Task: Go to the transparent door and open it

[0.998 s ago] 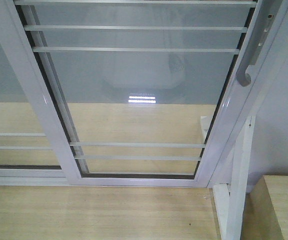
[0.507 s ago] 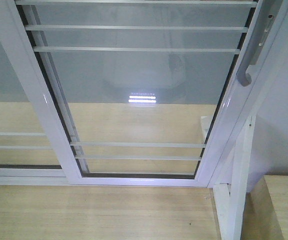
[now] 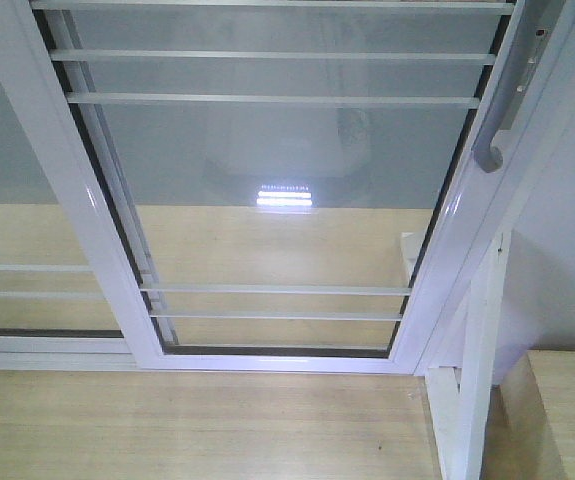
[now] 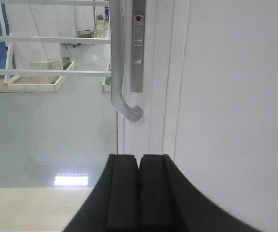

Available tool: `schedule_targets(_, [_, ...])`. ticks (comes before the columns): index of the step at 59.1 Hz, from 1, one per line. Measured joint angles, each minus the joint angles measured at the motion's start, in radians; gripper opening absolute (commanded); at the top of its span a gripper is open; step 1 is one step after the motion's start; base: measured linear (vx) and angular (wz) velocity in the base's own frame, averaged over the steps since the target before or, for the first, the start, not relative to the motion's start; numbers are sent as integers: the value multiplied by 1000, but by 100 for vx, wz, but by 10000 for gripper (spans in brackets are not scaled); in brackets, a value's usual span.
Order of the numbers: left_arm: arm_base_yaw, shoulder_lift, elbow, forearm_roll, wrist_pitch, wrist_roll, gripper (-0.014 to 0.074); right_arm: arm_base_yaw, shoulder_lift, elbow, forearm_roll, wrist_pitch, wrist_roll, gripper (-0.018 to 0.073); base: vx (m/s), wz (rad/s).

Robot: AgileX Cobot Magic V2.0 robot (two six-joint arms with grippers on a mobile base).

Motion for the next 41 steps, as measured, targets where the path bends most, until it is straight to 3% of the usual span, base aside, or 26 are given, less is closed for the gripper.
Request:
schedule_targets(29, [0, 0, 0, 0, -27, 0, -6, 0, 0, 0, 0, -5, 0, -6, 0, 0])
schedule_targets(41, [0, 0, 0, 0, -129, -11, -6, 0, 0, 0, 0, -86, 0, -6, 0, 0])
